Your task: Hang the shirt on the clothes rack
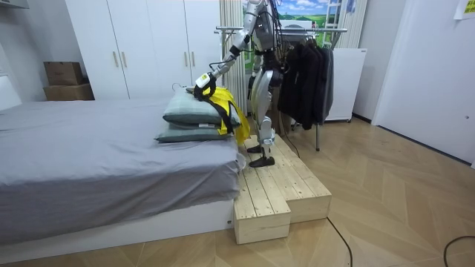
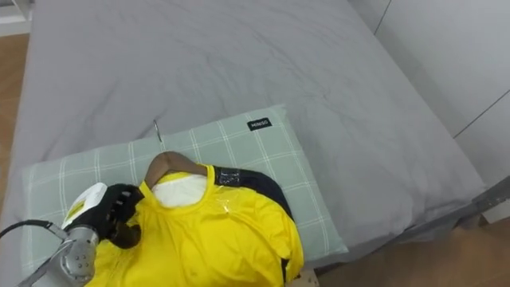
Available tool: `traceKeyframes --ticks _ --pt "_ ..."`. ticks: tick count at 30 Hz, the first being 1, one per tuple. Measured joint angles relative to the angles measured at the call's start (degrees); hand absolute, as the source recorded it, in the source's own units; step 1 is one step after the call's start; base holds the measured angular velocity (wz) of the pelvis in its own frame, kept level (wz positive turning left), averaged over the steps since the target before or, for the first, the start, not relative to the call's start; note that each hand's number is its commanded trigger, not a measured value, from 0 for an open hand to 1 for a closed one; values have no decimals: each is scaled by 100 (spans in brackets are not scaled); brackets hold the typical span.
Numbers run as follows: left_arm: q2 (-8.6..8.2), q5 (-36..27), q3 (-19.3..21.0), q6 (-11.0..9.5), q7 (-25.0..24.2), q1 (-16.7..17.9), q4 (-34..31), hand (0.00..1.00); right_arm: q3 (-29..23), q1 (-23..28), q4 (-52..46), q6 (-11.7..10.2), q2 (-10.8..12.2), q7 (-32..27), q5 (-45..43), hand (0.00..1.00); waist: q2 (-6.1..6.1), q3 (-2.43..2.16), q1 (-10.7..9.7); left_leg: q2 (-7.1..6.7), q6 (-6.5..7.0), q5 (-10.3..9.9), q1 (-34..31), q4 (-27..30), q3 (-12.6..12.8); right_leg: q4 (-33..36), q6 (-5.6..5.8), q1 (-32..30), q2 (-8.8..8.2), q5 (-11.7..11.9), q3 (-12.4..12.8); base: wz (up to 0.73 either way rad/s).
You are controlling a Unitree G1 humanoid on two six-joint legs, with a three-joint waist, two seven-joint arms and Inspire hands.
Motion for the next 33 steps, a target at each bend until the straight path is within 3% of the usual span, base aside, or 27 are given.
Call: traceKeyframes --ticks 11,21,33 --pt "-115 -170 -75 161 -301 4 10 100 6 32 -68 -1 1 -85 67 0 22 21 10 17 -2 -2 -5 -105 -1 -103 -17 -6 22 31 -16 0" --pt "-99 -377 -77 160 -368 31 11 100 12 27 -72 -9 -44 -95 51 0 109 75 41 69 -7 -4 48 -106 47 -192 -35 73 67 99 -1 -2" --pt "-107 -385 -171 127 -362 60 -17 100 10 46 -32 -9 -39 -97 -37 0 131 67 93 71 -11 -5 223 -117 72 -206 -31 228 97 104 124 -1"
